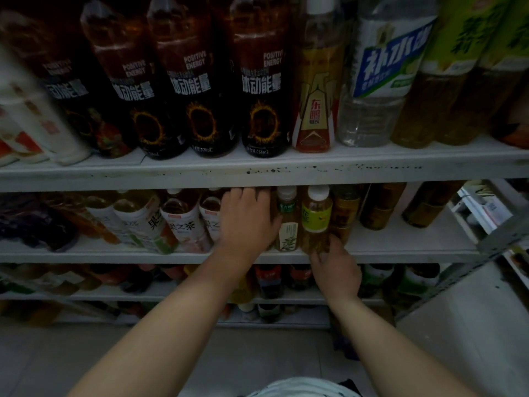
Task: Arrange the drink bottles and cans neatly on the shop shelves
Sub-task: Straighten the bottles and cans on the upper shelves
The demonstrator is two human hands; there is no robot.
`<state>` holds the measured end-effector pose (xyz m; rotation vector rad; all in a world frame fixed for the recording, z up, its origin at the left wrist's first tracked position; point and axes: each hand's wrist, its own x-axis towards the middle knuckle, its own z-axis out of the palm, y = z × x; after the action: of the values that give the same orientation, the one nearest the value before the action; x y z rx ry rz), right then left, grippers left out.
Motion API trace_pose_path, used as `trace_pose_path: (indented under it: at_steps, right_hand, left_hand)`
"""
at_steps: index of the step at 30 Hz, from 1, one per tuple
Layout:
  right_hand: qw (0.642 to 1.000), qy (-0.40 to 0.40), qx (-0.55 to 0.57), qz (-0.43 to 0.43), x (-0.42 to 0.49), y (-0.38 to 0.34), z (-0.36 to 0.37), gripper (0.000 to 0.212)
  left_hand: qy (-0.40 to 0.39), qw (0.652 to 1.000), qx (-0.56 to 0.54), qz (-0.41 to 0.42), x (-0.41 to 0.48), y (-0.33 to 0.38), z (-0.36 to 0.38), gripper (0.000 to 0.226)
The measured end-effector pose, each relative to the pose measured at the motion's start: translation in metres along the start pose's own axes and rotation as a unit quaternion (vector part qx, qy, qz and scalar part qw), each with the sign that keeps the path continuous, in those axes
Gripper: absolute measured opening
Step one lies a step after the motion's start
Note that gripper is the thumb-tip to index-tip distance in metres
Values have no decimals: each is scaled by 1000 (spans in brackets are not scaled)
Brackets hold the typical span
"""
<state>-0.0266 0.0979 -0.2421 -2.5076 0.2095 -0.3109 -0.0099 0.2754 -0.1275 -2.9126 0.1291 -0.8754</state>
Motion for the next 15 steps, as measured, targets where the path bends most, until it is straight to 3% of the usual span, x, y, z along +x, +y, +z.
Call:
trace_pose_path:
  at_steps: [5, 10, 15]
  right_hand:
    - [989, 94, 117, 2, 18, -34, -40, 55]
    - [994, 81, 73, -2, 49, -72, -64, 76]
    - [995, -2, 95, -19, 66, -76, -71, 44]
  left_hand:
    - [25, 999, -30, 10, 8, 7, 14, 61]
    - [-50, 992, -95, -66, 26, 19, 16, 53]
    - [-99, 969, -209, -92, 32, 15, 19, 44]
